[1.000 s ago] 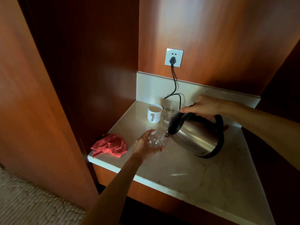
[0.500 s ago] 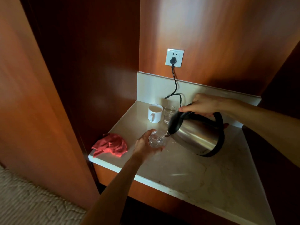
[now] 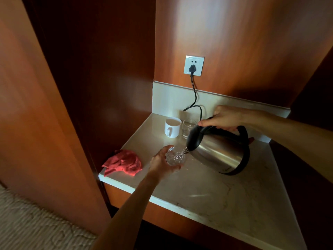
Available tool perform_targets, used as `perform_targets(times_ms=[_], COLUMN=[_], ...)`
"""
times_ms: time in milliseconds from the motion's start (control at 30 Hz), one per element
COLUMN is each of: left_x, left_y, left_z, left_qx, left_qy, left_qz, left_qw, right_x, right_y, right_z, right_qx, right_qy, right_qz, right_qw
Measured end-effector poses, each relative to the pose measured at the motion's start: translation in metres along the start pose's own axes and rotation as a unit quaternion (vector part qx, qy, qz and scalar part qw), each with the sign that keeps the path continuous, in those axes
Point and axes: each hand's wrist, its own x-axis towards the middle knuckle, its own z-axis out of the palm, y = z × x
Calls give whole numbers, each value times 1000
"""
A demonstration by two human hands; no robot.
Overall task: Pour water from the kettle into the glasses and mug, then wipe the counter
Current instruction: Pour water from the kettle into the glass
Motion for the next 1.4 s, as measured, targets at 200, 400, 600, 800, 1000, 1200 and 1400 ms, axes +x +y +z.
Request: perform_targets(times_ms=[200,400,600,800,1000,1200,1400], left_x=[-1,-1,0,0,2,4,3], left_y=[1,1,-1,-2,-7,-9,-10], left_z=[0,0,0,1,3,4,5], left_qx=[-7,-11,-13,-16,-35,-36,-44], left_qy=[2,2,-2,0,-5,-5,-4], left_qz=[0,-2,3,0,-1,4,-2], left_qw=[1000,1000,1000,1000,999,999,999], right_x=[7,15,18,18,13,8,-1], right_y=[1,3,2,1,-1,-3,13], right_z=[0,0,0,0,-2,-2,5], right_qx=[-1,-4,-4,1,-2,-4,33], right_qy=[-4,-11,-19,-20,-20,-22,-10], right_qz=[1,7,19,21,19,17,28], right_qw=[1000,1000,1000,1000,1000,1000,999])
